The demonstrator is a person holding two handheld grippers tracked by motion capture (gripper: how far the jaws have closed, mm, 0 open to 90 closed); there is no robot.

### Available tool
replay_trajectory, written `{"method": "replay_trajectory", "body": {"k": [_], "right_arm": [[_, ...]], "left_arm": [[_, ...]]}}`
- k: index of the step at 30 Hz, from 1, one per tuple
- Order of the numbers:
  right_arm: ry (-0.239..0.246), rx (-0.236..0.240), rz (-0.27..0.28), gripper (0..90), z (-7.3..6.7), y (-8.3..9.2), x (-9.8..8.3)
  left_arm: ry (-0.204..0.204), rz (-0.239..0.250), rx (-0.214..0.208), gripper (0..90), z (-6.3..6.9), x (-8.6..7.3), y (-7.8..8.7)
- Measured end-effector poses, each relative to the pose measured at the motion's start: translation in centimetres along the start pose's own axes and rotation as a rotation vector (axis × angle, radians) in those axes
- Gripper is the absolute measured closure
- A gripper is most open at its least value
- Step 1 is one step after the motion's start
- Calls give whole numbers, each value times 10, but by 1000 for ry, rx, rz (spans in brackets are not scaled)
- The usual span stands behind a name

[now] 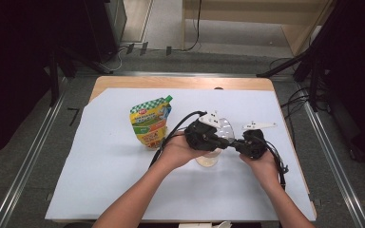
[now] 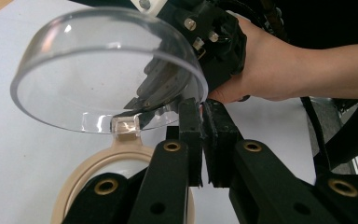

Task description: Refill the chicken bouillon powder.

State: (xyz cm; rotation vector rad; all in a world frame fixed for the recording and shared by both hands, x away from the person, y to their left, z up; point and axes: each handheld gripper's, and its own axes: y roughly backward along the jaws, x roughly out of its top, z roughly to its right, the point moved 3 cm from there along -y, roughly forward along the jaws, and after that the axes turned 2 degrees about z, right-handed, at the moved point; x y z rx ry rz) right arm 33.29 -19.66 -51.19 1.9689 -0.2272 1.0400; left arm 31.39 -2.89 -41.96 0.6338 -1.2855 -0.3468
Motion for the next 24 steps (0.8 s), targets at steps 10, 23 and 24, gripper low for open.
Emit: {"method": "replay_trajectory", "body": {"k": [10, 23, 24], "right_arm": [[10, 4, 9, 900, 0, 3, -1], [-38, 3, 71, 843, 7, 28, -6], [-37, 7, 72, 826, 6, 29, -6]], "left_arm": [[38, -17, 1, 832, -4, 2, -6], [62, -21, -15, 769, -2, -1, 12], [63, -15, -15, 767, -2, -2, 14]]}}
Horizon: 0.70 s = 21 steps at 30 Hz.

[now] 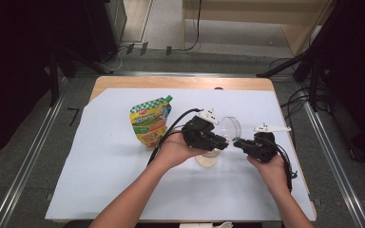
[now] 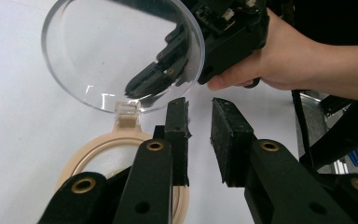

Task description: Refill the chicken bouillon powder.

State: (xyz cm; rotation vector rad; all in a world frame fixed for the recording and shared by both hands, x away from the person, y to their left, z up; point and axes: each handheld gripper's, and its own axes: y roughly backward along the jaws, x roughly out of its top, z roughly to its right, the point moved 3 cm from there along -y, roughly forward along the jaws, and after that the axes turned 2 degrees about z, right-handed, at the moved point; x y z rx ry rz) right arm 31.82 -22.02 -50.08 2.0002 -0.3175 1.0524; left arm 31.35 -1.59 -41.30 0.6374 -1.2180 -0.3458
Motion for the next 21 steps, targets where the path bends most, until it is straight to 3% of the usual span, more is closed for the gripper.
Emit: {"method": "replay_trajectory", "body": {"k": [5, 9, 13, 14, 19, 21], "right_arm": [[4, 17, 3, 705, -6, 9, -5], [-1, 40, -6, 625, -12, 14, -9], [14, 60, -1, 592, -20, 19, -13], [18, 56, 1, 586, -22, 21, -15], [55, 63, 7, 548, -31, 27, -20], [60, 70, 9, 546, -36, 28, -22]], "left_arm": [[3, 12, 9, 751, 0, -8, 11], [41, 33, 21, 712, -4, -15, 19], [53, 41, 33, 674, -7, -23, 26], [70, 36, 34, 633, -8, -24, 27], [123, 38, -20, 576, -14, -32, 31], [130, 41, -14, 558, -16, -34, 32]]}}
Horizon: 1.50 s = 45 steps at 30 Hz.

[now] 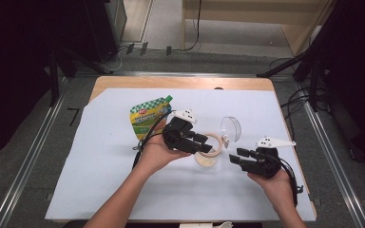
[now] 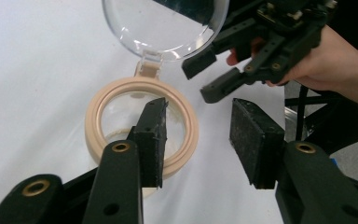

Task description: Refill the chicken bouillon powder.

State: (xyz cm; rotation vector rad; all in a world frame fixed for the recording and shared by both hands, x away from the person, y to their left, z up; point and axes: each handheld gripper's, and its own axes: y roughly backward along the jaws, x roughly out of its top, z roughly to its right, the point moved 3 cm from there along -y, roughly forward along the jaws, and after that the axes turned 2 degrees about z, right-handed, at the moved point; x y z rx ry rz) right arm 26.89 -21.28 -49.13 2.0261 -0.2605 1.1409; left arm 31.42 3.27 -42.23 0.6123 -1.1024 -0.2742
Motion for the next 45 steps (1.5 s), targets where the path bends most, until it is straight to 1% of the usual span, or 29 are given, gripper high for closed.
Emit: {"method": "replay_trajectory", "body": {"k": [1, 4, 6, 9, 12, 14, 16, 18, 19, 23, 26, 31, 36, 39, 42, 45], "right_arm": [[3, 3, -2, 542, -3, 0, -1], [19, 20, 2, 540, -11, 0, -3], [28, 30, 0, 539, -17, 1, -4], [42, 32, 5, 525, -26, 1, -5], [56, 47, 12, 535, -35, 1, -5], [81, 51, 16, 534, -40, 0, -4], [85, 56, 11, 522, -45, -1, -4], [64, 81, -5, 524, -47, -3, -4], [62, 88, -10, 527, -48, -4, -4], [89, 99, -31, 528, -55, -10, -6], [112, 111, -47, 516, -60, -14, -8], [147, 132, -76, 506, -69, -23, -12], [158, 161, -94, 505, -75, -30, -15], [166, 171, -98, 503, -77, -33, -15], [166, 181, -104, 500, -78, -36, -15], [170, 184, -116, 495, -79, -38, -17]], "left_arm": [[-5, -5, 6, 552, 0, -1, 1], [4, -5, 21, 530, -1, -3, 6], [17, -5, 18, 514, -2, -5, 8], [57, -28, 12, 504, -4, -7, 12], [47, -17, 26, 479, -5, -11, 18], [43, -24, 39, 460, -5, -12, 22], [43, -23, 37, 455, -4, -13, 27], [36, -19, 46, 444, -4, -14, 32], [34, -12, 47, 441, -4, -14, 35], [34, -6, 65, 436, -5, -15, 47], [52, 7, 76, 434, -7, -15, 58], [72, 22, 108, 427, -12, -16, 75], [85, 41, 130, 425, -16, -18, 91], [94, 57, 141, 425, -17, -19, 101], [96, 65, 163, 424, -19, -19, 112], [102, 85, 179, 424, -20, -19, 122]]}}
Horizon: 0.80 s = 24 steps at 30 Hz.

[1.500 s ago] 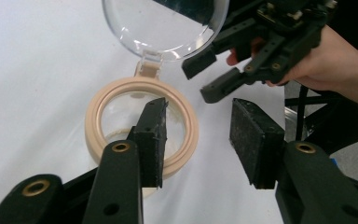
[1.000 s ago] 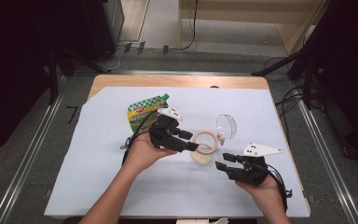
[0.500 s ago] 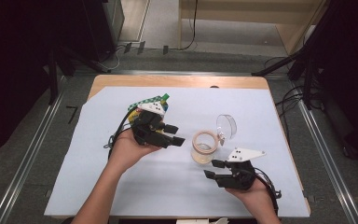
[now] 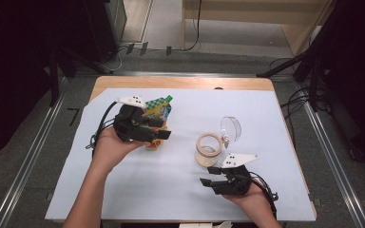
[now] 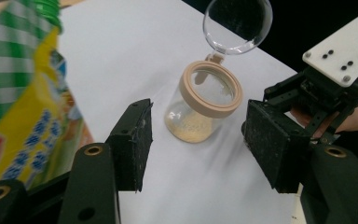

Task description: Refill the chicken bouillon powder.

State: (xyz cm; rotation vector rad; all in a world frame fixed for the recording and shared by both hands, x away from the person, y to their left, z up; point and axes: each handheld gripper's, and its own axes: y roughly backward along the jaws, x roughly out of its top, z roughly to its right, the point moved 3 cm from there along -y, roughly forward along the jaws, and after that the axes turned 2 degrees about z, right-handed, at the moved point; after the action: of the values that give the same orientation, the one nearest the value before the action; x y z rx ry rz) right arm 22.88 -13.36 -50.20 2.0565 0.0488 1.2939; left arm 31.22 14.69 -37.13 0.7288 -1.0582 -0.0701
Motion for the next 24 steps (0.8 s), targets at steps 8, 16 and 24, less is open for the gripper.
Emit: {"method": "replay_trajectory", "body": {"k": [8, 16, 24], "right_arm": [[6, 10, -12, 494, -2, -5, -1], [7, 17, -18, 490, -4, -7, -1], [14, 21, -20, 483, -4, -9, -2]], "left_arm": [[13, 14, 45, 416, -8, -1, 21], [42, 45, 94, 413, -20, -6, 43], [59, 49, 131, 412, -31, -14, 54]]}}
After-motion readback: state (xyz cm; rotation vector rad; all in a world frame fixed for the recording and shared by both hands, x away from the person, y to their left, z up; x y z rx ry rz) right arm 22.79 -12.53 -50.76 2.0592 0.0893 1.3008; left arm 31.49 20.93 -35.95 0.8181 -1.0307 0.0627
